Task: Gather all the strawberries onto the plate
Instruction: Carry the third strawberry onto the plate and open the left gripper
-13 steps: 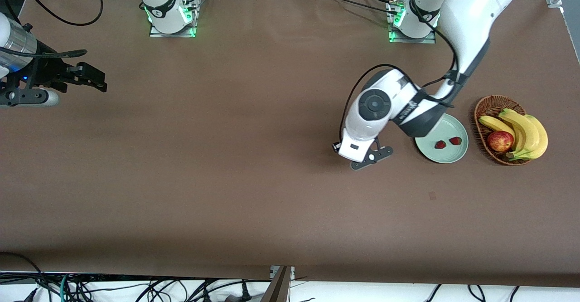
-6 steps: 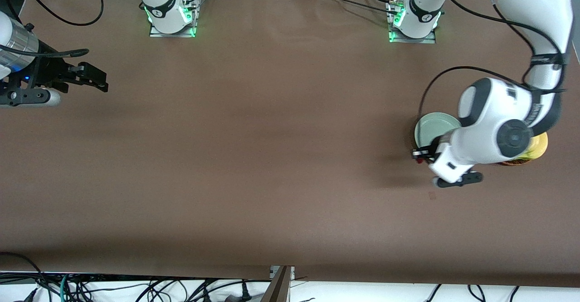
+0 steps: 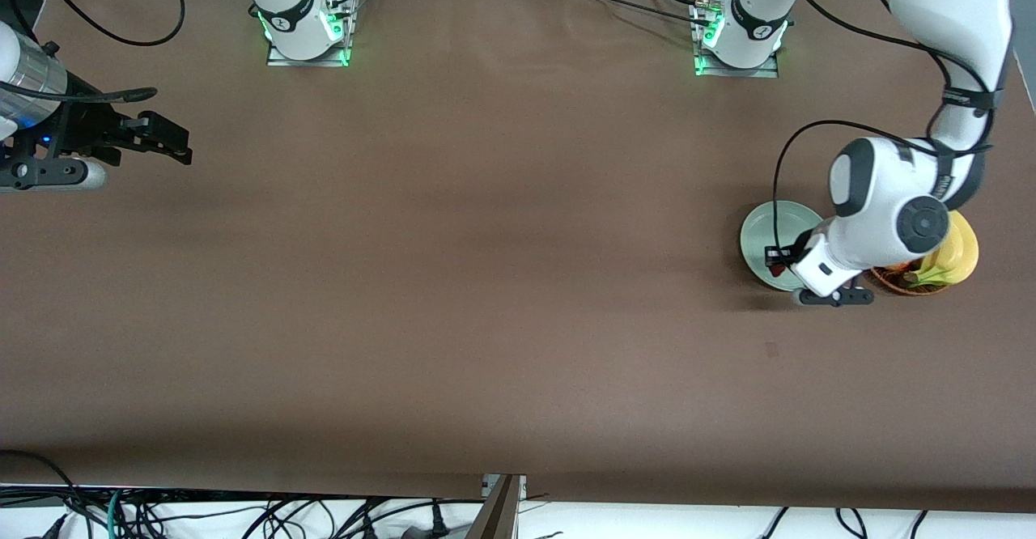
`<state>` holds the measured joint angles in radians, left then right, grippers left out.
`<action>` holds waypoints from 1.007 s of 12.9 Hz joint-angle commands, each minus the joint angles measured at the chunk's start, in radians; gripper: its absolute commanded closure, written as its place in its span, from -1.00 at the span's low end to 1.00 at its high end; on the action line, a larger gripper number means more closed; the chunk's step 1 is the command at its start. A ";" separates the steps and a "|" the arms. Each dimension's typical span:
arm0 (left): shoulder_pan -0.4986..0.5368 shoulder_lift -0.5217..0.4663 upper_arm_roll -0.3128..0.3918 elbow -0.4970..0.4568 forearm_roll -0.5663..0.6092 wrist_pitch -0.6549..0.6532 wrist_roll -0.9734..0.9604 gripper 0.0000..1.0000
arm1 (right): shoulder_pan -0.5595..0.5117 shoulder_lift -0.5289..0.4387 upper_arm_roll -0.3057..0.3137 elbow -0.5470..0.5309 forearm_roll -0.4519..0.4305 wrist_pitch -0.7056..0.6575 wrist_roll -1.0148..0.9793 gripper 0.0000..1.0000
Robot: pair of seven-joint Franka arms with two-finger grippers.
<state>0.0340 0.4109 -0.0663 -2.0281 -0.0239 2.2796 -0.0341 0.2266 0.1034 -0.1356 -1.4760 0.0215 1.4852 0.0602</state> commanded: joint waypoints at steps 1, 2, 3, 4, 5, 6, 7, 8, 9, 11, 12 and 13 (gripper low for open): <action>-0.031 -0.047 0.040 -0.125 -0.031 0.099 0.046 0.90 | -0.007 -0.017 0.005 -0.003 -0.006 0.001 -0.002 -1.00; -0.031 -0.041 0.042 -0.127 -0.033 0.101 0.062 0.89 | -0.007 -0.017 0.005 -0.003 -0.006 0.001 -0.002 -1.00; -0.031 -0.038 0.043 -0.129 -0.033 0.100 0.068 0.88 | -0.007 -0.017 0.005 -0.003 -0.006 0.001 -0.002 -1.00; -0.031 -0.035 0.043 -0.129 -0.033 0.100 0.068 0.77 | -0.009 -0.017 0.005 -0.003 -0.006 0.001 -0.002 -1.00; -0.031 -0.034 0.043 -0.124 -0.031 0.095 0.078 -0.01 | -0.010 -0.017 0.005 -0.004 -0.006 0.001 -0.002 -1.00; -0.032 -0.032 0.045 -0.116 -0.024 0.087 0.101 -0.99 | -0.012 -0.017 0.004 -0.003 -0.006 0.001 -0.002 -1.00; -0.032 -0.041 0.045 -0.098 -0.024 0.065 0.112 -1.00 | -0.012 -0.017 0.004 -0.004 -0.006 0.001 -0.002 -1.00; -0.043 -0.053 0.057 -0.054 -0.022 0.017 0.112 -1.00 | -0.012 -0.016 0.004 -0.004 -0.006 0.001 -0.002 -1.00; -0.061 -0.072 0.078 -0.002 -0.022 -0.065 0.117 -1.00 | -0.012 -0.016 0.004 -0.004 -0.008 0.001 -0.002 -1.00; -0.071 -0.118 0.086 0.093 -0.021 -0.217 0.117 -1.00 | -0.013 -0.016 0.004 -0.004 -0.006 0.001 -0.002 -1.00; -0.069 -0.150 0.086 0.123 -0.021 -0.259 0.118 -1.00 | -0.013 -0.016 0.004 -0.004 -0.006 0.001 -0.002 -1.00; -0.068 -0.187 0.085 0.138 -0.021 -0.297 0.117 -1.00 | -0.013 -0.016 0.004 -0.003 -0.006 0.001 -0.002 -1.00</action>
<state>-0.0185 0.2941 0.0009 -1.9174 -0.0239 2.0608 0.0505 0.2232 0.1034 -0.1386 -1.4760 0.0215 1.4854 0.0604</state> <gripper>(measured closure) 0.000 0.000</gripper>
